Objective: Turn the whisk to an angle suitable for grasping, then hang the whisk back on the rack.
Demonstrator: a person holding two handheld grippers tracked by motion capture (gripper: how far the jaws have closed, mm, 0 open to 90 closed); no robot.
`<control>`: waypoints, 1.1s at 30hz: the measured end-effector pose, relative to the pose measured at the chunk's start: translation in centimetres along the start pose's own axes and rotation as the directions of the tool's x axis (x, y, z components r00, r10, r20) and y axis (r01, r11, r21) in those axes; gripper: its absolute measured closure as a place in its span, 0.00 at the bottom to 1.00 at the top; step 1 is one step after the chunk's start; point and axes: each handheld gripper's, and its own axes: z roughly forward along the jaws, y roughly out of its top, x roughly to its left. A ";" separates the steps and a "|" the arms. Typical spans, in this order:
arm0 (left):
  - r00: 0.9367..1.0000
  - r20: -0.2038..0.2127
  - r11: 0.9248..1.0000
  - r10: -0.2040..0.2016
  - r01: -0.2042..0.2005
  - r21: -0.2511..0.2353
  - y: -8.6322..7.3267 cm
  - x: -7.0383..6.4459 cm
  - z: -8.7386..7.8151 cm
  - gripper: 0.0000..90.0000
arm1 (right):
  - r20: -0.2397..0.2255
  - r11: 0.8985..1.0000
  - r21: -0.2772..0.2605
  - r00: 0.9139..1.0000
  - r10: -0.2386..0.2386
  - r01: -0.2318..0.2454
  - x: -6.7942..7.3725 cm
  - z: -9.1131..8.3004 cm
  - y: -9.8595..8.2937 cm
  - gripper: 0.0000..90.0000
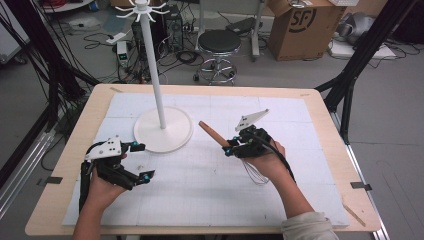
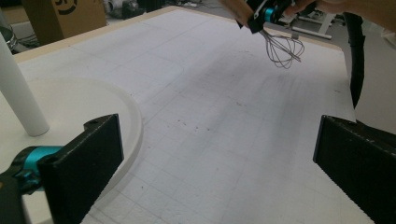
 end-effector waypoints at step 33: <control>1.000 0.004 0.999 0.001 -0.001 -0.033 0.2 0.0 -0.9 0.02 | -0.050 0.906 -0.423 0.998 -0.046 0.020 -2.7 -5.3 6.9 0.78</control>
